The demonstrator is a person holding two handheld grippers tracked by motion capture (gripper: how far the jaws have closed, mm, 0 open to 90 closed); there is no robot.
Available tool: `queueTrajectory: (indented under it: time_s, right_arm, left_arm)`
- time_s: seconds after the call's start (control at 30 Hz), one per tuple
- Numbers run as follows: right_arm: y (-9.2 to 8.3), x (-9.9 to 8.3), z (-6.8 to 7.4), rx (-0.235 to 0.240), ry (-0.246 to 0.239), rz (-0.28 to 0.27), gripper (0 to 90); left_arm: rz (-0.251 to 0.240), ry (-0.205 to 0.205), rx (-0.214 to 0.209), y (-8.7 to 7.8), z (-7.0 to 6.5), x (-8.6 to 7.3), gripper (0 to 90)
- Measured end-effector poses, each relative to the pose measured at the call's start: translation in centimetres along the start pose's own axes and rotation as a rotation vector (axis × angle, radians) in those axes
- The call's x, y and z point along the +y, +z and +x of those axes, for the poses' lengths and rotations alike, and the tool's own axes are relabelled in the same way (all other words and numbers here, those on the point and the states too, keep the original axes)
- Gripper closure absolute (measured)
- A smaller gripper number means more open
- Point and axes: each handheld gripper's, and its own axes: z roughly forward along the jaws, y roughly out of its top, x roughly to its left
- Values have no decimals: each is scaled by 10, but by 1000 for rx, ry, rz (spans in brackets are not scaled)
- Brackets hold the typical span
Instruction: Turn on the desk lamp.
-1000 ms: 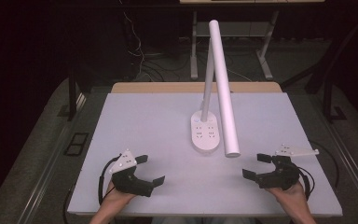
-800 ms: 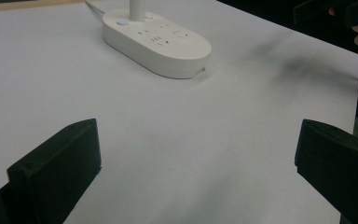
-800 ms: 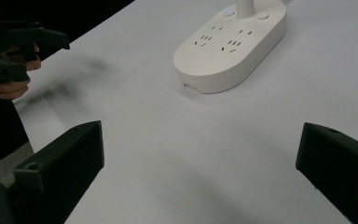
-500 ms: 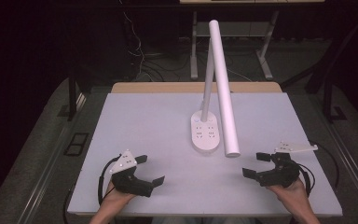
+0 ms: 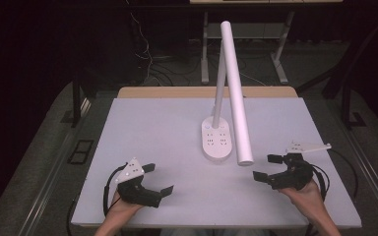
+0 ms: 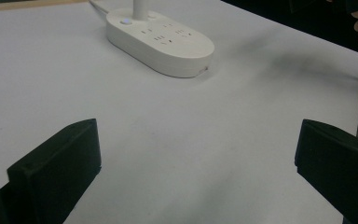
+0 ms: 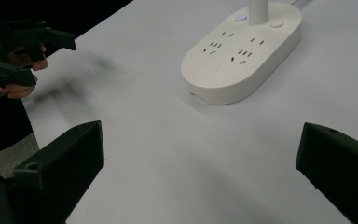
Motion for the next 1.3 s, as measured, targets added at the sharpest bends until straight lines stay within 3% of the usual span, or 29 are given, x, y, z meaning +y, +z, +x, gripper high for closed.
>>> queueTrajectory:
  time_s: [1.3]
  right_arm:
    - [30, 52, -14, -15, -20, 19, 3]
  left_arm:
    - [-4, -9, -8, 0, 1, -1, 0]
